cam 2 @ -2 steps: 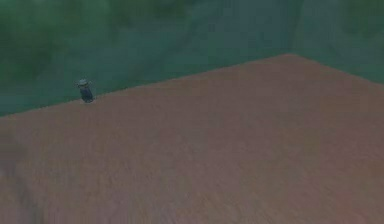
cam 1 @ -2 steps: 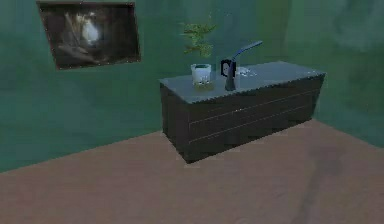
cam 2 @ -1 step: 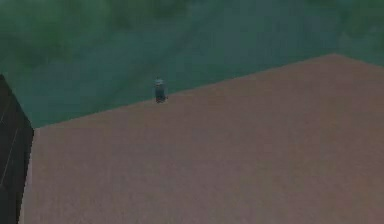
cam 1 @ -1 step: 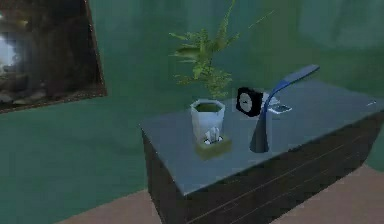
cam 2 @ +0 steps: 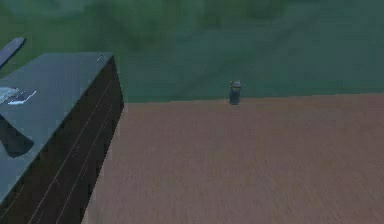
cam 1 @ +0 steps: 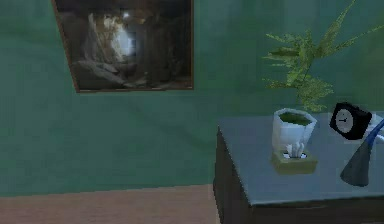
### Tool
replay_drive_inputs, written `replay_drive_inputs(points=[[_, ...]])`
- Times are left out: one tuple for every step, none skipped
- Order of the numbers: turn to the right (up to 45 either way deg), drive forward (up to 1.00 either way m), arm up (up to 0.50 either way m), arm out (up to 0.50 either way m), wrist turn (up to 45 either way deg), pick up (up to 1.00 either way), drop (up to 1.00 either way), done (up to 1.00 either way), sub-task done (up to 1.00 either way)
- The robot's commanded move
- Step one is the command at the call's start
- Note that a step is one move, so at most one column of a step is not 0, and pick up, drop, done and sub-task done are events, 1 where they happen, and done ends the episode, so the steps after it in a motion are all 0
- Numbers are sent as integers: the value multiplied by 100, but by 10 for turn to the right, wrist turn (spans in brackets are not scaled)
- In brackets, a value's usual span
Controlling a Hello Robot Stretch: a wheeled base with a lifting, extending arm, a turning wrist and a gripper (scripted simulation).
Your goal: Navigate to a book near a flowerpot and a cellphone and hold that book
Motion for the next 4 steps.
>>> replay_drive_inputs(points=[[0, 5, 0, 0, 0, 0, 0, 0, 0], [450, 0, 0, 0, 0, 0, 0, 0, 0], [450, 0, 0, 0, 0, 0, 0, 0, 0], [0, 85, 0, 0, 0, 0, 0, 0, 0]])
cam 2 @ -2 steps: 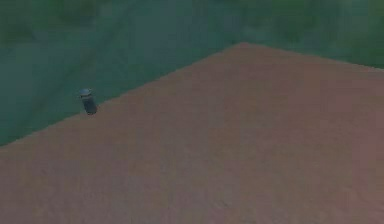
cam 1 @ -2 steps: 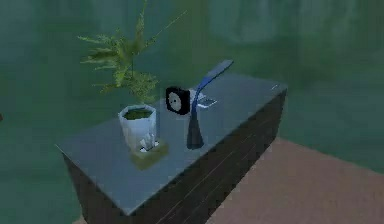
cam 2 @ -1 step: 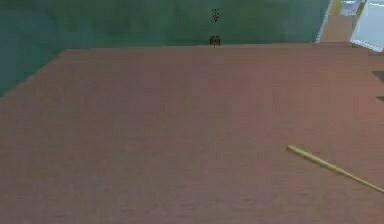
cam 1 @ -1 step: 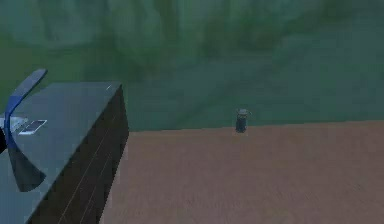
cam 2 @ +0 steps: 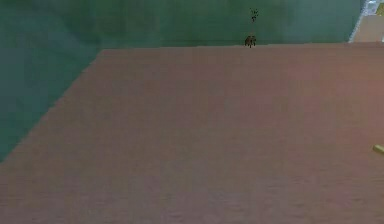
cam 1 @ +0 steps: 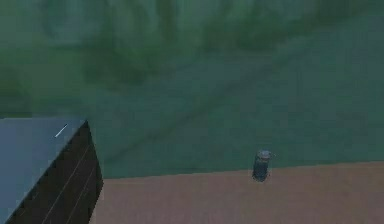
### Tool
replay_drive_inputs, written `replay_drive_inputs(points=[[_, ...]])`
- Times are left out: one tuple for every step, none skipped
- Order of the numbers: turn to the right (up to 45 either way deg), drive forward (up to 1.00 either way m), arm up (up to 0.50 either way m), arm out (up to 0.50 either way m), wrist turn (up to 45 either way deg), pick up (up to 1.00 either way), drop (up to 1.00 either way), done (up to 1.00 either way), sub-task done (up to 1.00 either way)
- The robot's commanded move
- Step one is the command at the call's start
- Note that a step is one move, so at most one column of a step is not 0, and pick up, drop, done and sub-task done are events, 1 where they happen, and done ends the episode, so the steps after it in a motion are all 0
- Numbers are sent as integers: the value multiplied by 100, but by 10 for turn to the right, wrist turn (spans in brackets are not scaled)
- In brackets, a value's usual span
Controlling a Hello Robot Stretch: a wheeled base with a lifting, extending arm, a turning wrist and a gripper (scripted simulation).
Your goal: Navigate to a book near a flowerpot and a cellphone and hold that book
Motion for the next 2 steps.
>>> replay_drive_inputs(points=[[-450, 0, 0, 0, 0, 0, 0, 0, 0], [-450, 0, 0, 0, 0, 0, 0, 0, 0]])
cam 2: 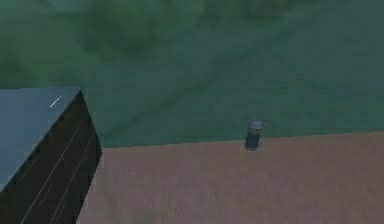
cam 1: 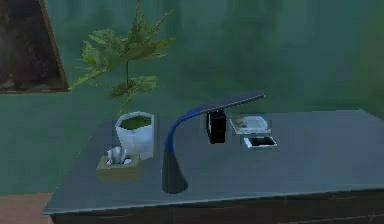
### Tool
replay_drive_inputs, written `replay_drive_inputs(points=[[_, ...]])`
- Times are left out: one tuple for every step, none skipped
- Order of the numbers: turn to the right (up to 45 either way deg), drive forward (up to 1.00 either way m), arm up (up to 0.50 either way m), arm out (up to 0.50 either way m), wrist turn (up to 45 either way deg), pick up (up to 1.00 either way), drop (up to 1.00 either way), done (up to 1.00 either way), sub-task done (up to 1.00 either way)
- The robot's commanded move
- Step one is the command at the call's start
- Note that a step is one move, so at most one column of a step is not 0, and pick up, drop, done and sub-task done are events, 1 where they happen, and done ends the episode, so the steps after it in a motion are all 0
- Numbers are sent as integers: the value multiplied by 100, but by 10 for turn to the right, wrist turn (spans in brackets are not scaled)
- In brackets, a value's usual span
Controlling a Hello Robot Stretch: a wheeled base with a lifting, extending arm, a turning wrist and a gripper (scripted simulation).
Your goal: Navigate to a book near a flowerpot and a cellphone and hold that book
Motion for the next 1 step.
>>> replay_drive_inputs(points=[[-30, 0, 0, 0, 0, 0, 0, 0, 0]])
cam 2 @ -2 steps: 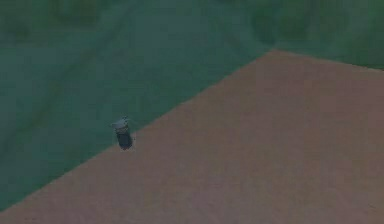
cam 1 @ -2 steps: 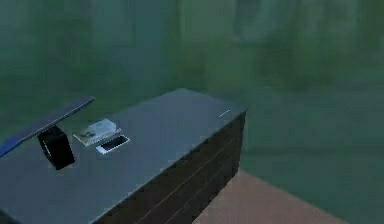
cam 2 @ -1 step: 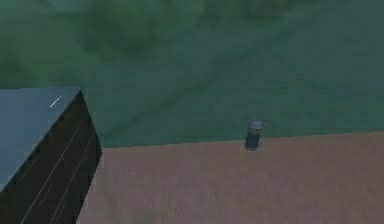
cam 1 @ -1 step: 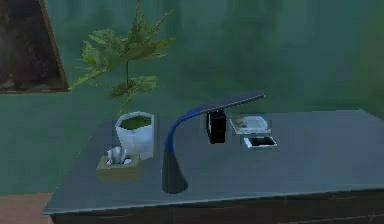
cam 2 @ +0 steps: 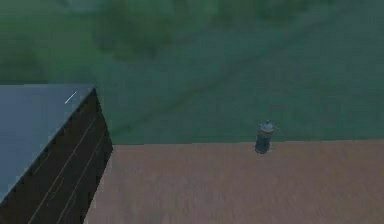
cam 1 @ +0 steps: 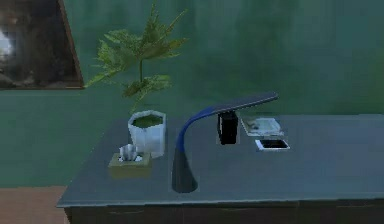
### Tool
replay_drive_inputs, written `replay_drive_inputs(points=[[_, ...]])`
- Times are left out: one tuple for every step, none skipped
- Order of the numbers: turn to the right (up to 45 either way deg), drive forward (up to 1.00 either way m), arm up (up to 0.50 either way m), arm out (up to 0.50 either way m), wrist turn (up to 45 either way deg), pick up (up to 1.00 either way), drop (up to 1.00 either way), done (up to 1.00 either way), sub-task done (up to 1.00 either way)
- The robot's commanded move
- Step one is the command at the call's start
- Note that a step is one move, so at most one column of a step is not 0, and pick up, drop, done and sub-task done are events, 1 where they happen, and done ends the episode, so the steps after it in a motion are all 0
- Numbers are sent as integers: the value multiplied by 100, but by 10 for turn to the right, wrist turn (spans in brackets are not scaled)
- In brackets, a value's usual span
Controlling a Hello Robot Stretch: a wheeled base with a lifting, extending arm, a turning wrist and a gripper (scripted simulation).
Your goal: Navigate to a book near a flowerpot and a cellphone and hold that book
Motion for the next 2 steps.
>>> replay_drive_inputs(points=[[0, 20, 0, 0, 0, 0, 0, 0, 0], [-450, 0, 0, 0, 0, 0, 0, 0, 0]])
